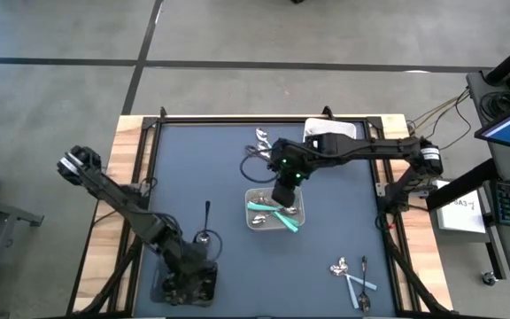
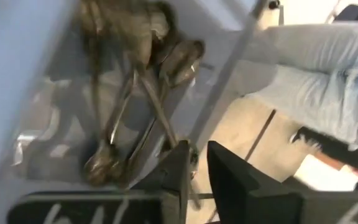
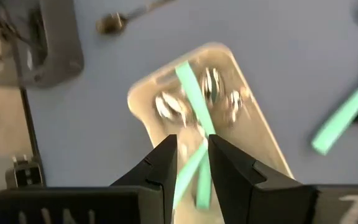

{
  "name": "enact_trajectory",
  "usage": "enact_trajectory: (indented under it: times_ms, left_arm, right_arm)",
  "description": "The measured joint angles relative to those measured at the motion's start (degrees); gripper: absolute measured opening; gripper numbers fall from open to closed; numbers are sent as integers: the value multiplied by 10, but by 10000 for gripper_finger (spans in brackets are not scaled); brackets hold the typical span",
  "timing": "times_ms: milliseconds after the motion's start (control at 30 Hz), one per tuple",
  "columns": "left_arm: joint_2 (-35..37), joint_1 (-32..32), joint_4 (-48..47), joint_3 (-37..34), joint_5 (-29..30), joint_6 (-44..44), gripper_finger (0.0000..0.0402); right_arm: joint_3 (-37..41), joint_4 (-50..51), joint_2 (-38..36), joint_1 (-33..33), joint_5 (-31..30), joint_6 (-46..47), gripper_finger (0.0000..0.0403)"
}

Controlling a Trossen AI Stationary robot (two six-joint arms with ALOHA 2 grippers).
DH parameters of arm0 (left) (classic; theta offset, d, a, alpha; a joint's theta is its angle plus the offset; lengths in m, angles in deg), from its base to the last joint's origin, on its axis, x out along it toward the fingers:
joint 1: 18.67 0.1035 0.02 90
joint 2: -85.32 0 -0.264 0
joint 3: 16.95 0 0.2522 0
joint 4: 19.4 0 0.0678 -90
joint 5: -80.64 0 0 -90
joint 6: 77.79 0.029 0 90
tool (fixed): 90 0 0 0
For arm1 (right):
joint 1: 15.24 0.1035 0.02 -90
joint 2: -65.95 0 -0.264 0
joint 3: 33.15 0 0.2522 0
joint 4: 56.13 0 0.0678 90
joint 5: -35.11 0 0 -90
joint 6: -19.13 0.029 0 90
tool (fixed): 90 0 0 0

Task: Sort silverware by color (type)
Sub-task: Put the black spoon into the black bin

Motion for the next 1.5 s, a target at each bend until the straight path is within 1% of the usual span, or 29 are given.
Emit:
enact_trajectory:
  times_ms: [167,267,300,400,500,633,700,800,867,933,1033,1167,1233,1300,1400,1500]
  left_arm:
    - [-58,-4,-18,78,0,77,73]
    - [-91,-3,-63,128,6,124,89]
    - [-102,-1,-87,147,17,136,93]
    - [-136,7,-182,204,60,149,101]
    - [-161,15,-263,254,112,150,103]
    - [-154,23,-349,278,221,135,104]
    - [-139,33,-380,276,258,116,104]
    - [-109,47,-375,247,275,103,104]
    - [-91,54,-341,212,276,101,104]
    - [-67,64,-287,163,271,86,104]
    - [-28,83,-205,81,267,32,104]
    - [3,117,-185,-16,266,-27,104]
    - [18,135,-159,-58,266,-37,104]
    - [29,153,-116,-99,252,-37,104]
    - [47,179,-22,-151,225,-37,104]
    - [58,201,48,-187,221,-38,104]
  right_arm:
    - [0,72,-5,9,-6,0,82]
    - [0,110,-7,18,-33,0,82]
    - [0,121,-7,21,-46,0,82]
    - [0,140,-7,31,-82,0,82]
    - [0,138,-7,36,-91,1,82]
    - [0,132,-7,38,-91,1,82]
    - [0,132,-7,38,-92,2,82]
    - [0,131,-7,37,-92,2,82]
    - [0,131,-7,37,-96,2,82]
    - [0,127,-7,37,-105,2,82]
    - [0,127,-7,37,-111,9,82]
    - [0,121,-7,36,-122,8,82]
    - [0,106,-7,34,-122,8,82]
    - [0,92,-7,31,-122,8,82]
    - [0,72,-7,26,-121,7,82]
    - [0,66,-7,21,-121,7,82]
